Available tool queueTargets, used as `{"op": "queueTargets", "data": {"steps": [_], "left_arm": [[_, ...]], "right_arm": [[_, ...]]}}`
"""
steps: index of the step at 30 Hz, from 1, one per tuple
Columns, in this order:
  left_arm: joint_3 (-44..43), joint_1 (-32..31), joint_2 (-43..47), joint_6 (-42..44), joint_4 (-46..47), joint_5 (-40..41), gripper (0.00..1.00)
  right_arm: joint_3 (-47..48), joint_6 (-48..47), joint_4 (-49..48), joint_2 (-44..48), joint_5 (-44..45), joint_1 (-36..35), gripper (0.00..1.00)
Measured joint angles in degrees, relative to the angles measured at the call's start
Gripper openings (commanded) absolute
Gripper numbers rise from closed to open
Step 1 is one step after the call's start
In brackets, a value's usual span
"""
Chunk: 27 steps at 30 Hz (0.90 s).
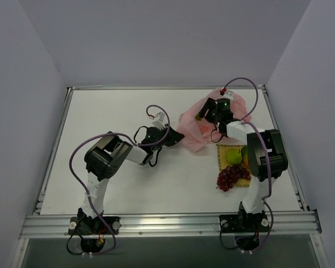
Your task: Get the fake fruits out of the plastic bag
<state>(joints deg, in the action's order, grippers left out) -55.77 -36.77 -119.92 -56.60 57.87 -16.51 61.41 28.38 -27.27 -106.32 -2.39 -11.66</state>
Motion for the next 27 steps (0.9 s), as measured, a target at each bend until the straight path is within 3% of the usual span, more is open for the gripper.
{"op": "queueTargets", "data": {"steps": [1,10,18,23,24,25,27], "left_arm": [[0.1,0.1,0.2,0.0,-0.2,0.2,0.02],[2.1,0.2,1.1,0.4,-0.8,0.7,0.02],[2.1,0.2,1.1,0.6,-1.6,0.5,0.03],[2.1,0.2,1.1,0.9,-2.6,0.2,0.02],[2.1,0.3,1.1,1.1,-3.1,0.2,0.02],[2.1,0.4,1.1,1.4,-3.7,0.2,0.02],[2.1,0.8,1.3,1.9,-4.9,0.2,0.02]], "right_arm": [[0.5,-0.2,-0.9,-0.6,-1.0,0.0,0.70],[3.7,-1.8,-6.1,-6.8,-10.8,-0.4,0.98],[8.1,0.6,-13.9,-14.3,-18.4,-2.0,0.99],[8.6,3.5,-20.2,-18.6,-20.2,-4.9,0.74],[9.2,3.8,-20.5,-19.4,-20.1,-5.4,0.67],[9.8,4.3,-21.4,-20.3,-20.0,-5.7,0.41],[11.1,5.2,-22.3,-21.6,-19.7,-6.4,0.36]]}}
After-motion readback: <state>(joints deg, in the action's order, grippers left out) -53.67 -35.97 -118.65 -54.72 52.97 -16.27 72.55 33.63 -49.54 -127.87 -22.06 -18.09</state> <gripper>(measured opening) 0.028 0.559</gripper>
